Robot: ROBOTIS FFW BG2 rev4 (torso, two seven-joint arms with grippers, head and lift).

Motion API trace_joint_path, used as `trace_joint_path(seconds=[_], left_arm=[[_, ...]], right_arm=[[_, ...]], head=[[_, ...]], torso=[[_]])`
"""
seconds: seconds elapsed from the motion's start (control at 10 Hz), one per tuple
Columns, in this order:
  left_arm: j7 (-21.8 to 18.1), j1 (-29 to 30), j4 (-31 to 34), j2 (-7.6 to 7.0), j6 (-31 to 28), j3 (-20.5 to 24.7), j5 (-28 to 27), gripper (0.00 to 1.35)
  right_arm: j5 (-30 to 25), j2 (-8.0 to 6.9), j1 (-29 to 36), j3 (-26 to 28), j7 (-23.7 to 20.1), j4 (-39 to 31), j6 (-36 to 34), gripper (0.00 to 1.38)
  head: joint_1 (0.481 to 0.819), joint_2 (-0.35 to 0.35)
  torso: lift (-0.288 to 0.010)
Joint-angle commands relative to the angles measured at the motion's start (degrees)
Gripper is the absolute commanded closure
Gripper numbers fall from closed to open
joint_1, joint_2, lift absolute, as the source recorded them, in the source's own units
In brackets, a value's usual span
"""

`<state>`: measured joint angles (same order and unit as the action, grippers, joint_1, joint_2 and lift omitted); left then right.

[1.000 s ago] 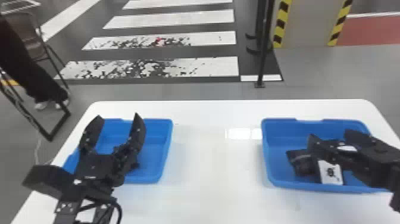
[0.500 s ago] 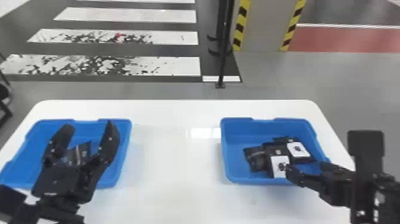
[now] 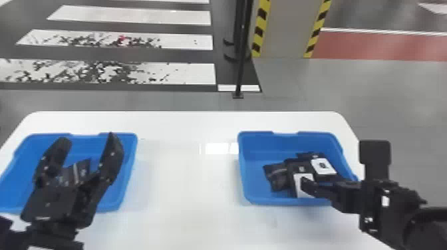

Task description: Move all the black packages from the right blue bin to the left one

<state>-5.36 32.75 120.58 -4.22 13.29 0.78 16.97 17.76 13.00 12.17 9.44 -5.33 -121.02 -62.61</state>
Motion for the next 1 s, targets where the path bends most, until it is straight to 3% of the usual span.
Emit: trace_joint_path(seconds=[0.0,0.4,0.5,0.8,0.9], left_arm=[[-0.1,-0.1,0.0,-0.17,0.4,-0.4,0.1,0.22],[-0.3,-0.1,-0.1,-0.17,0.9,-0.4,0.2,0.22],[-0.4,-0.1,-0.1,-0.26,0.9,-0.6,0.2,0.22],[-0.4,-0.3,-0.1,-0.35,1.3,-0.9,0.4,0.22],[-0.4,-0.3,-0.1,-0.35,1.3,-0.9,0.5,0.22]], right_arm=[[0.4,-0.17,-2.2,-1.0,0.4,4.5,1.9,0.21],[1.7,-0.17,-3.9,-2.7,1.3,8.7,2.7,0.21],[2.1,-0.17,-3.9,-2.8,1.3,8.9,2.0,0.29],[5.1,-0.34,-3.0,-3.0,1.9,7.8,1.6,1.15],[5.8,-0.34,-2.8,-3.6,2.3,6.6,2.8,1.16]], head=[[0.695,-0.075],[0.695,-0.068],[0.695,-0.065],[0.695,-0.055],[0.695,-0.048]], torso=[[-0.132],[-0.132],[-0.132],[-0.132],[-0.132]])
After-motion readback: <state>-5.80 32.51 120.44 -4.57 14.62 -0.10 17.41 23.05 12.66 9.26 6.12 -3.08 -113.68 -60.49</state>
